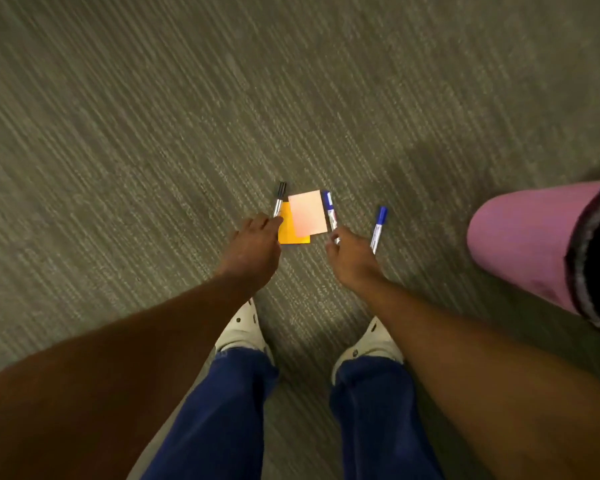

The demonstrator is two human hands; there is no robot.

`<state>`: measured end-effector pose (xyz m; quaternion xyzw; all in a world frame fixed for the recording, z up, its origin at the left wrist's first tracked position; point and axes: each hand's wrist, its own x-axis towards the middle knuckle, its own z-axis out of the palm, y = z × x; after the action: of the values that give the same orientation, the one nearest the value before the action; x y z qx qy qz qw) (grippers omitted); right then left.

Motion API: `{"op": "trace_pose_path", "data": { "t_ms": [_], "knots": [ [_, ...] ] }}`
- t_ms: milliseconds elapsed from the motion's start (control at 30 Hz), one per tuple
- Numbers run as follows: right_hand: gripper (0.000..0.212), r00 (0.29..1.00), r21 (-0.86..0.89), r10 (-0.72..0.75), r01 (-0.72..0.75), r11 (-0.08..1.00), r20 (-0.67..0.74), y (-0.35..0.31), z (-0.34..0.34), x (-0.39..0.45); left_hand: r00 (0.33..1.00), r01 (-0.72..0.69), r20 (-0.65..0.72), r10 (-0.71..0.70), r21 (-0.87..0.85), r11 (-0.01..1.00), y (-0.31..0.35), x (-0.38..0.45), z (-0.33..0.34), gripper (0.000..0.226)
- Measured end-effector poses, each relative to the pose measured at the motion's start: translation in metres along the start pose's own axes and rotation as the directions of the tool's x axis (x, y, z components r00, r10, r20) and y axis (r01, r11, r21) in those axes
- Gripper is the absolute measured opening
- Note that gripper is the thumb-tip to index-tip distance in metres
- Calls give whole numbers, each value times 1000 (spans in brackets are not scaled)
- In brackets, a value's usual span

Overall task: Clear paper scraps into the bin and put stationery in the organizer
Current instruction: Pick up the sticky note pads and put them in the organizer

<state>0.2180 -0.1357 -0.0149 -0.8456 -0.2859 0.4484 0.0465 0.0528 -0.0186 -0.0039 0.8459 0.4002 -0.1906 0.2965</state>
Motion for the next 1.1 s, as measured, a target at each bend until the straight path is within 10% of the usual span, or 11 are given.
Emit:
{"op": "trace_pose_path", "data": {
  "t_ms": [400,667,867,933,1100],
  "knots": [
    [54,971,-130,223,-233,964,-85,-25,67,92,975,209,156,-157,-417,885,-30,12,62,40],
    [29,977,202,208,-214,956,52,-7,60,97,938,346,187,-292,-565,749,-20,34,66,39],
    [24,956,603,31,-210,769,293,7,43,52,838,523,413,-357,-795,307,-13,43,52,38],
    [22,942,606,14,-227,763,334,9,42,43,852,507,417,-318,-808,301,-15,40,52,33],
    [21,990,396,143,-134,908,6,0,70,55,858,401,229,-460,-858,321,-30,25,56,33]
  ]
}}
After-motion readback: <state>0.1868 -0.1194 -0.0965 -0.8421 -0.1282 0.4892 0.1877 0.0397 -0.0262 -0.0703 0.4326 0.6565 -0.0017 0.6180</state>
